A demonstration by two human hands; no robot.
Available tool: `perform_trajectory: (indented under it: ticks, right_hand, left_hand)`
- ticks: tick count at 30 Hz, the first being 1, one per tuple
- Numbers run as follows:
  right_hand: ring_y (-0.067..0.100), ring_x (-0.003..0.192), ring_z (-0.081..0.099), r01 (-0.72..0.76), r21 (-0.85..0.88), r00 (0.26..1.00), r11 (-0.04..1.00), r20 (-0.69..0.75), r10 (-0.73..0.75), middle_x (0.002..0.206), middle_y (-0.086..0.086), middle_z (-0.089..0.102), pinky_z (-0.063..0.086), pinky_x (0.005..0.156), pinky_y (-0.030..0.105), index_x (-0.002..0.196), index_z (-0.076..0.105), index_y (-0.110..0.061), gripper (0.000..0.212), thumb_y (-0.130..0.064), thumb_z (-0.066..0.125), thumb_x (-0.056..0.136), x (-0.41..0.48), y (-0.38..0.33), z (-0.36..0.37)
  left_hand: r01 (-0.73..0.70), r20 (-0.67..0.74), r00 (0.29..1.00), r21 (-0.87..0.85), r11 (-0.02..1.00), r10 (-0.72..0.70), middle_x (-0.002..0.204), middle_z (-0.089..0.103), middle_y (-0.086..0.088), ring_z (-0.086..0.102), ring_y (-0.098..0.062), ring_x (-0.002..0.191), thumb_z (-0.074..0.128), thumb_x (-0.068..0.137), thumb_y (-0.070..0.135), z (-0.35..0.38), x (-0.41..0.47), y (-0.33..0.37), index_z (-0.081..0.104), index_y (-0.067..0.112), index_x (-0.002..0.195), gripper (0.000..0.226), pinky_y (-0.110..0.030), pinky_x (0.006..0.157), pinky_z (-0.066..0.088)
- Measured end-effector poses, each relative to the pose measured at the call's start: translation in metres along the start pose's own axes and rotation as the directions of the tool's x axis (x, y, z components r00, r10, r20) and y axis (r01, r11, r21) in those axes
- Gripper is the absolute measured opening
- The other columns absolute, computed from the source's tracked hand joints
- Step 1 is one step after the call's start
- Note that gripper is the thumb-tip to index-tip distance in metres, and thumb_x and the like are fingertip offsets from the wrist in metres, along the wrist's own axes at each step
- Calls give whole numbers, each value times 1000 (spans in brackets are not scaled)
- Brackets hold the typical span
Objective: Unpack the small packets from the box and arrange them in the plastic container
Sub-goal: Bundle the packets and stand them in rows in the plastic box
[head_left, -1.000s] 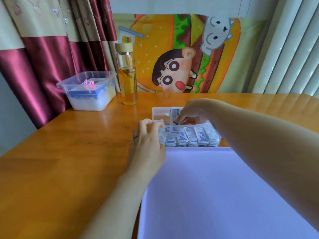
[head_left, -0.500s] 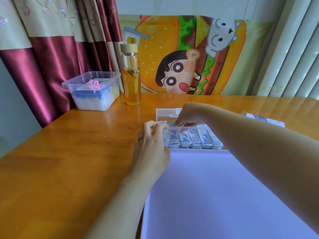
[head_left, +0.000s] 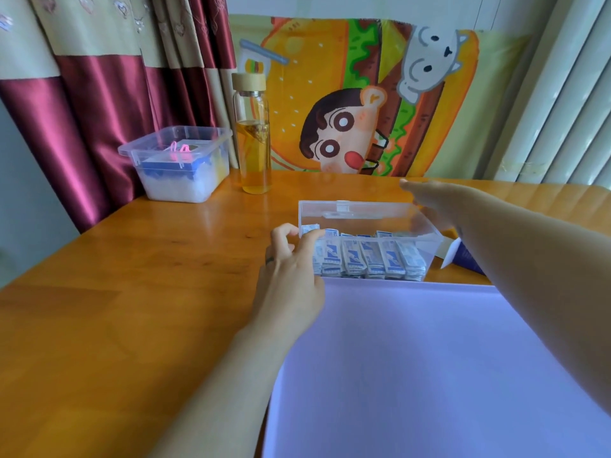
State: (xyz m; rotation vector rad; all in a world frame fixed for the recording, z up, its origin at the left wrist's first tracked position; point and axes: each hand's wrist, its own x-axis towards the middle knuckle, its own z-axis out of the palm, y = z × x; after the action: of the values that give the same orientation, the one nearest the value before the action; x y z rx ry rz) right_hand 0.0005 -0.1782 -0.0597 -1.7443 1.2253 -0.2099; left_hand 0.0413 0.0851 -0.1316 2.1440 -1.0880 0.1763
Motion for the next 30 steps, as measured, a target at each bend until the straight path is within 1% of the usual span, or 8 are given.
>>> perform_trajectory:
  ticks: [3, 6, 11, 17, 20, 24, 26, 30]
  right_hand:
    - [34, 108, 59, -127, 134, 976, 983, 194, 99, 125, 22, 56, 46, 96, 43, 149, 14, -8, 75, -55, 38, 94, 10, 2, 2]
    - [23, 91, 62, -132, 117, 975, 984, 193, 107, 102, 9, 66, 44, 98, 38, 137, 40, -11, 50, -41, 42, 98, 11, 1, 8]
    - [21, 104, 59, 170, 250, 984, 953, 9, -178, 114, 7, 61, 46, 97, 43, 111, 55, -10, 23, -7, 60, 89, 21, 7, 9]
    - [16, 84, 57, 598, 221, 801, 770, -183, -570, 92, 3, 62, 47, 77, 31, 92, 63, -21, 18, -5, 64, 83, -8, -21, 0]
    - [15, 99, 57, 694, 0, 702, 720, -221, -677, 109, 2, 60, 42, 84, 26, 119, 61, -13, 37, -11, 66, 82, -28, -35, -12]
    - [19, 116, 54, 684, -500, 579, 531, -71, -813, 124, 3, 61, 39, 91, 25, 122, 62, -13, 39, -18, 66, 84, -58, -26, -19]
    - [20, 120, 53, 636, -645, 587, 424, 47, -808, 130, 2, 59, 38, 98, 27, 128, 57, -15, 45, -20, 67, 84, -70, -14, -16]
    - [20, 126, 47, 615, -718, 659, 325, 243, -712, 140, -1, 50, 35, 103, 31, 138, 46, -22, 58, -33, 65, 86, -93, 9, -6]
  left_hand:
    - [-3, -5, 1000, -25, 1000, 3, 128, 12, 11, 44, -18, 109, 50, 85, 0, 0, 0, 0, 36, 29, 136, 60, -33, 90, 48]
    - [-8, -7, 1000, -24, 1000, 8, 130, 10, 13, 46, -17, 106, 50, 86, 2, 1, 0, 0, 36, 27, 136, 58, -32, 87, 47]
    - [-9, -28, 1000, -23, 1000, 8, 132, 15, 6, 46, -18, 112, 53, 87, 3, 5, 1, -2, 36, 23, 136, 55, -34, 89, 49]
    - [-11, -34, 999, -20, 1000, 10, 131, 13, 6, 47, -17, 107, 58, 86, 10, 8, -1, -3, 36, 23, 137, 58, -31, 89, 46]
    - [-16, -41, 999, -3, 1000, 16, 131, 15, 4, 49, -18, 102, 59, 86, 12, 9, 0, -3, 35, 23, 139, 59, -32, 89, 45]
    - [-17, -79, 997, -30, 999, 14, 132, 22, -4, 50, -24, 108, 60, 83, 7, 10, 2, -3, 38, 17, 136, 59, -37, 94, 44]
    - [-24, -105, 994, -81, 996, 16, 130, 27, -6, 50, -27, 111, 59, 81, 1, 10, 3, -3, 39, 13, 132, 56, -39, 95, 44]
    - [-18, -134, 991, -174, 985, -6, 129, 26, -6, 51, -29, 114, 58, 80, -1, 11, 3, -5, 32, 9, 129, 57, -45, 92, 46]
